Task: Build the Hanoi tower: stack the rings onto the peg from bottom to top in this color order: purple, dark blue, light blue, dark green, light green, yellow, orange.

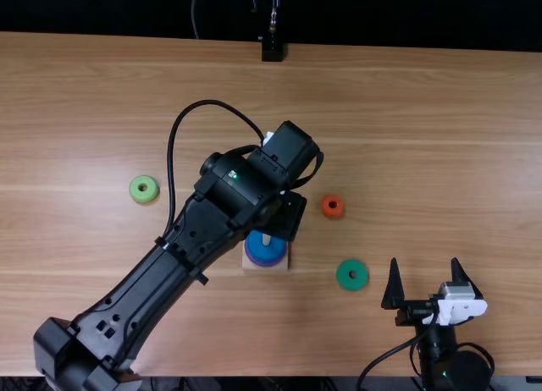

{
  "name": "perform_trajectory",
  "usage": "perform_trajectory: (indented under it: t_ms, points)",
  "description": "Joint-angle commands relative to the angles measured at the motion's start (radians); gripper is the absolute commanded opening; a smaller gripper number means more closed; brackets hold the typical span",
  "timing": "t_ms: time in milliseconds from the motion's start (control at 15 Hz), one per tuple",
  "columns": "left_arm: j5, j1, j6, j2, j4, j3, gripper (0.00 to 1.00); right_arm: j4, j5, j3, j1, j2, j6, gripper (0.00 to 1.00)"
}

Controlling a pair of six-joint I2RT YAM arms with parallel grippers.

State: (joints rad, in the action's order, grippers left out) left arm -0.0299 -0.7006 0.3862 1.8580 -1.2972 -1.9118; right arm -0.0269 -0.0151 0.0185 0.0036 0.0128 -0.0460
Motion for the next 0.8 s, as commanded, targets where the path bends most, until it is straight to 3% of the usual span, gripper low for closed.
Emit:
perform_trajectory:
  t_ms: [0, 200, 333, 667, 733]
  points:
    - [-0.005, -0.014, 0.013, 0.023, -0.001, -0.03, 0.0, 0.002, -0.001, -0.006, -0.014, -0.013, 0.002, 1.0]
    - [-0.005, -0.016, 0.015, 0.029, -0.001, -0.03, 0.0, 0.002, -0.001, -0.006, -0.014, -0.013, 0.002, 1.0]
    - [-0.005, -0.017, 0.044, 0.027, -0.001, -0.03, 0.0, 0.002, -0.001, -0.006, -0.014, -0.013, 0.002, 1.0]
    - [-0.005, -0.016, 0.046, 0.026, -0.001, -0.024, 0.0, 0.002, 0.0, -0.005, -0.014, -0.013, 0.002, 1.0]
    - [-0.001, -0.017, 0.046, 0.026, -0.002, -0.018, 0.18, 0.002, 0.0, -0.005, -0.014, -0.013, 0.002, 1.0]
